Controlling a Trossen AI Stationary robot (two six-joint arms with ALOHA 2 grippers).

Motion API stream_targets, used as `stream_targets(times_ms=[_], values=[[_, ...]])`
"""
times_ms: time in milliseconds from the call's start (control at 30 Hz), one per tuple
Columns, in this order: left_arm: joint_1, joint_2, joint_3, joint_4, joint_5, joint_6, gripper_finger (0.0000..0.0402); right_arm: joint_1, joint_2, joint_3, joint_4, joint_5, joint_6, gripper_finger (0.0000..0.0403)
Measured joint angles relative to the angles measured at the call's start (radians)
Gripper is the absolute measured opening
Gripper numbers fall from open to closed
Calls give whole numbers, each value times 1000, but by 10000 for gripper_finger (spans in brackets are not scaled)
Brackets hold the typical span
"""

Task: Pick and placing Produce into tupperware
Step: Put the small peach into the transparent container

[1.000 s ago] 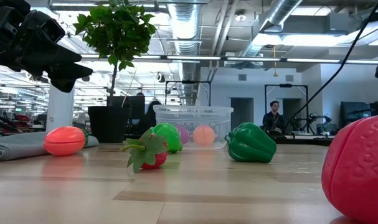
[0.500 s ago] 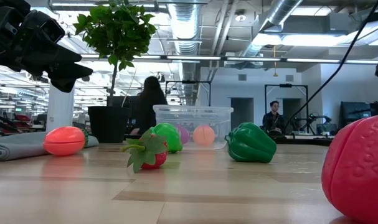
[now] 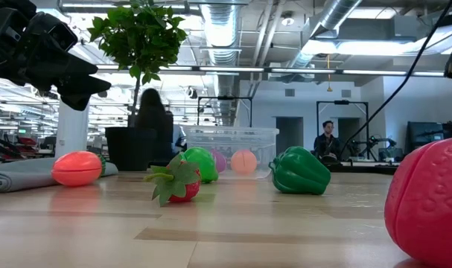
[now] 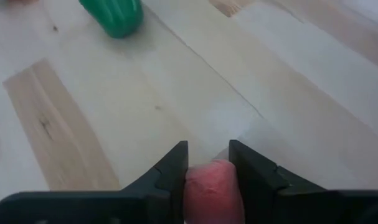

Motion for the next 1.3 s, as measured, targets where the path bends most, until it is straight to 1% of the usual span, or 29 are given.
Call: stream_targets(times_ms=[367,467,833,1000,1300], values=[[0,0,0,0,0,0,197,-82,-1,66,-8,13,-166,129],[0,0,0,0,0,0,197,-110,-2,85,-8,31,-217,130],[0,0,0,0,0,-1,197,-238,-2,180,-12,36,-464,132],[0,0,0,0,1,-1,197,-303,-2,232,-11,37,-588,139],[0,0,0,0,2,0,197,-402,-3,334,-11,37,-795,134]])
